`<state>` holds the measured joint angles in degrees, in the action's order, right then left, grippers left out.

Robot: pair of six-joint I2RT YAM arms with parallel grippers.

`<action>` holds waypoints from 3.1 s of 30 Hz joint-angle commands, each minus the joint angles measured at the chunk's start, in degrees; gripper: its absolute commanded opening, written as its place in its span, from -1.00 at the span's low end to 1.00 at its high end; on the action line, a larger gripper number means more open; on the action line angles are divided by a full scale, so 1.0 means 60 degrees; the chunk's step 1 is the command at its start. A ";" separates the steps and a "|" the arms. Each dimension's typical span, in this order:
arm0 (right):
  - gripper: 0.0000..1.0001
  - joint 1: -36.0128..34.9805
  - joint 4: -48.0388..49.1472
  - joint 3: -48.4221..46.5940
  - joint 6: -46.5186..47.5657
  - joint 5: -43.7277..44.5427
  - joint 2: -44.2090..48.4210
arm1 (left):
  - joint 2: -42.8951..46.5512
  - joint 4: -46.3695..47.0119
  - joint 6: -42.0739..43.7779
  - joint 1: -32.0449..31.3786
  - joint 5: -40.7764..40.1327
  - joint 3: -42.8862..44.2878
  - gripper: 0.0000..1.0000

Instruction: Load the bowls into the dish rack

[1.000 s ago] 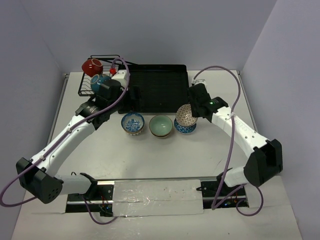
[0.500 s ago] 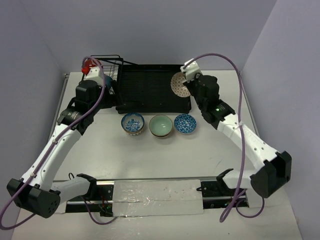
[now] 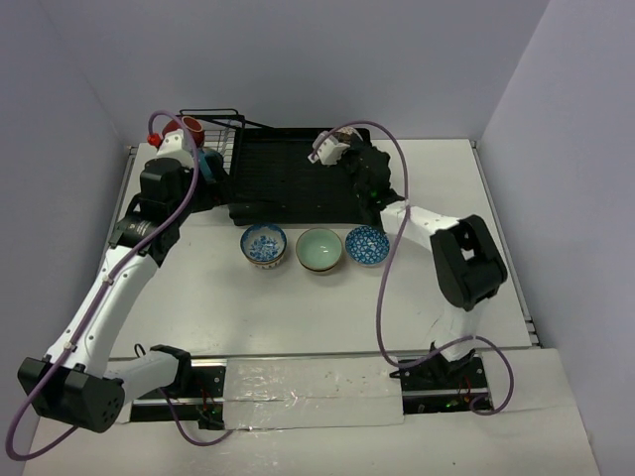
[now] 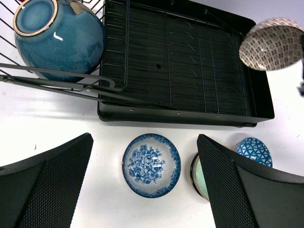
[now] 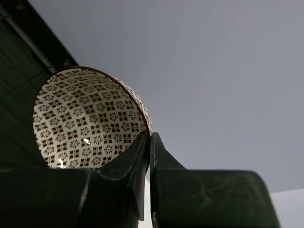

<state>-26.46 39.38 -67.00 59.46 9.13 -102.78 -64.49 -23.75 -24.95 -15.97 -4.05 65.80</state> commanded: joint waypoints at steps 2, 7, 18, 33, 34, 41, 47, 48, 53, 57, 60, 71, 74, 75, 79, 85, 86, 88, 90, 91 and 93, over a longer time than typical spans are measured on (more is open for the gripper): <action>-1.00 0.0526 0.3527 -0.1093 0.1456 -0.0905 -0.0944 | 0.0040 0.0530 -0.0104 0.0171 0.0251 -0.0112 0.93; -1.00 0.0879 0.4731 -0.1897 0.1793 -0.1315 -0.2334 | -0.0164 0.0545 -0.0134 0.0346 0.0368 -0.0142 0.92; -1.00 0.1202 0.5771 -0.3216 0.2116 -0.1960 -0.4372 | -0.0560 0.0516 -0.0207 0.0581 0.0529 -0.0156 0.91; -1.00 0.1202 0.5918 -0.3643 0.2965 -0.1901 -0.5370 | -0.0502 0.0559 -0.0236 0.0610 0.0529 -0.0288 0.91; -1.00 0.1202 0.5918 -0.3541 0.2966 -0.1916 -0.5355 | -0.0502 0.0559 -0.0236 0.0610 0.0558 -0.0288 0.90; -1.00 0.1114 0.5670 -0.3203 0.3126 -0.2136 -0.5297 | -0.0458 0.0545 -0.0236 0.0610 0.0544 -0.0303 0.90; -1.00 0.1041 0.5523 -0.3013 0.3244 -0.2239 -0.5253 | -0.0399 0.0559 -0.0236 0.0610 0.0544 -0.0303 0.90; -1.00 0.1040 0.5377 -0.2940 0.3287 -0.2311 -0.5238 | -0.0385 0.0559 -0.0222 0.0610 0.0544 -0.0317 0.90; -1.00 0.1040 0.4777 -0.2720 0.3259 -0.2443 -0.5004 | -0.0370 0.0559 -0.0221 0.0625 0.0529 -0.0332 0.90; -1.00 0.1040 0.4380 -0.2559 0.3244 -0.2546 -0.4857 | -0.0355 0.0559 -0.0207 0.0640 0.0559 -0.0347 0.90; -1.00 0.1055 0.4424 -0.2471 0.3331 -0.2517 -0.4828 | -0.0355 0.0559 -0.0207 0.0654 0.0558 -0.0347 0.90; -0.32 0.1055 0.5082 -0.2280 0.3039 -0.2415 -0.4755 | -0.0326 0.0618 -0.0251 0.0698 0.0588 -0.0391 0.90; -0.18 0.1070 0.5346 -0.2222 0.2951 -0.2312 -0.4652 | -0.0297 0.0633 -0.0251 0.0713 0.0588 -0.0405 0.90; -0.14 0.1070 0.5419 -0.2193 0.2893 -0.2297 -0.4623 | -0.0282 0.0647 -0.0251 0.0713 0.0588 -0.0420 0.90; -0.08 0.1070 0.6076 -0.1799 0.2630 -0.2093 -0.4214 | -0.0209 0.0677 -0.0251 0.0698 0.0588 -0.0449 0.90; 0.04 0.1070 0.6519 -0.0482 0.1547 -0.1232 -0.2578 | 0.0025 0.0794 -0.0266 0.0713 0.0924 -0.0493 0.92; 0.07 0.1070 0.6446 -0.0261 0.0979 -0.0996 -0.2224 | 0.0098 0.0823 -0.0280 0.0698 0.0925 -0.0508 0.92; 0.14 0.1070 0.6009 0.0486 0.0260 -0.0366 -0.1082 | 0.0157 0.0809 -0.0266 0.0713 0.0969 -0.0522 0.93; 0.28 0.1070 0.5394 0.1056 -0.1320 0.0205 0.0305 | 0.0157 0.0721 -0.0236 0.0727 0.0998 -0.0479 0.94; 0.39 0.1070 0.4332 0.1161 -0.1921 0.0991 0.0763 | 0.0099 0.0648 -0.0236 0.0727 0.0998 -0.0449 0.94; 0.64 0.1070 0.2648 0.1468 -0.3971 0.1728 0.2092 | 0.0084 0.0530 -0.0236 0.0727 0.1071 -0.0376 0.96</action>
<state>-19.75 64.36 -59.81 53.84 9.89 -100.55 -64.95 -21.71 -26.22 -11.94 0.71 62.89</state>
